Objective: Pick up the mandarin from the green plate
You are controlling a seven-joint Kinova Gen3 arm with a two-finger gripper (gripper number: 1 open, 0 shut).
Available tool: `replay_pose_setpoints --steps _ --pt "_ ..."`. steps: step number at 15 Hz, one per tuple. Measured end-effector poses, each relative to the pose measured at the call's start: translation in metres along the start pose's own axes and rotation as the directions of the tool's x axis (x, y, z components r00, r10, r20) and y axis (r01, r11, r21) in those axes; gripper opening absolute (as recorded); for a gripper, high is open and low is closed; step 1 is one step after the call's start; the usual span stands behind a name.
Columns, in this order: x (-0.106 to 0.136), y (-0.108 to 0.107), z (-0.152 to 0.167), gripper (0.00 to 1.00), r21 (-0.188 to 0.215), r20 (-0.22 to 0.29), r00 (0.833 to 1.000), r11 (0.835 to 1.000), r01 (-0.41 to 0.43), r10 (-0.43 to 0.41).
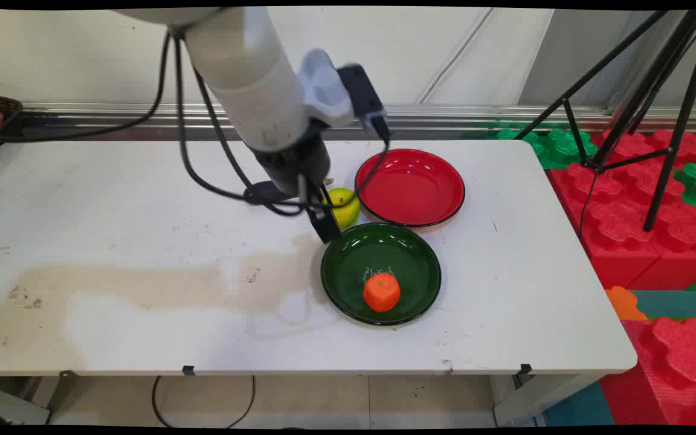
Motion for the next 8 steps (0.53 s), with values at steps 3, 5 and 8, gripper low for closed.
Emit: replay_pose_setpoints --steps 3,5,8 --pt "0.006 0.013 0.011 1.0 -0.013 0.014 1.0 1.0 -0.002 0.002" --pt "0.012 0.024 0.025 1.0 -0.025 0.027 1.0 1.0 -0.007 0.007" --pt "0.017 0.034 0.044 1.0 -0.042 0.04 0.999 0.999 -0.011 0.013"
